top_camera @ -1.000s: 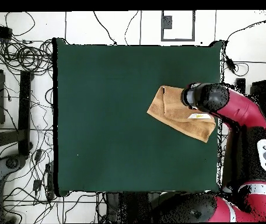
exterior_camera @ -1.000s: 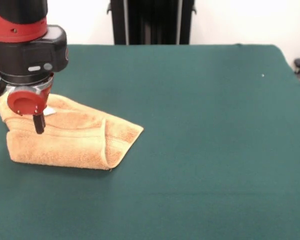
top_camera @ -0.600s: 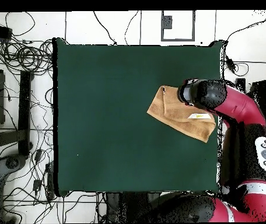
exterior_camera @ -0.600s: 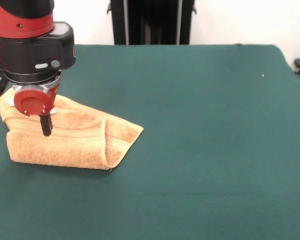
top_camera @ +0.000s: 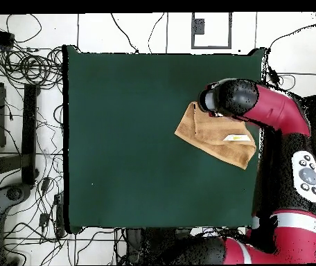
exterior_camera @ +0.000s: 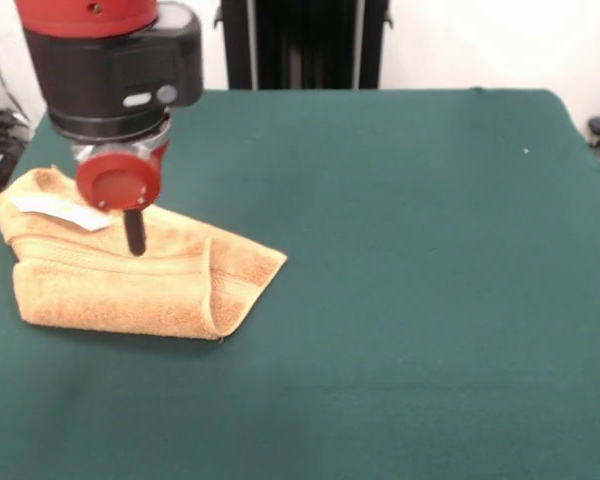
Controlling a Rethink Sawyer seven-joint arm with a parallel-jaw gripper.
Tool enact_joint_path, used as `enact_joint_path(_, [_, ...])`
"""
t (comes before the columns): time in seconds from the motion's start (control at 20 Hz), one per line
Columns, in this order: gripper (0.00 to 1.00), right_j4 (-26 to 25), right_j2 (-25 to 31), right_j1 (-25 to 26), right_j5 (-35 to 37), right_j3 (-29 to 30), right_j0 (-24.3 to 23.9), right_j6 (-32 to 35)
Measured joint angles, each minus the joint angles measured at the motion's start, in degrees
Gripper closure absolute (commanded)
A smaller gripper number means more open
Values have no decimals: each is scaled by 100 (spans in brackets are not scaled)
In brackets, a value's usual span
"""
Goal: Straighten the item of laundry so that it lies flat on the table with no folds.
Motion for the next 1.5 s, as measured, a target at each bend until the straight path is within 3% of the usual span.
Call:
enact_joint_path(0.45, [100, -42, 2, -123, 904, -669, 360, 0])
enact_joint_path(1.5, [100, -108, 13, 195, 905, -1197, 901, 0])
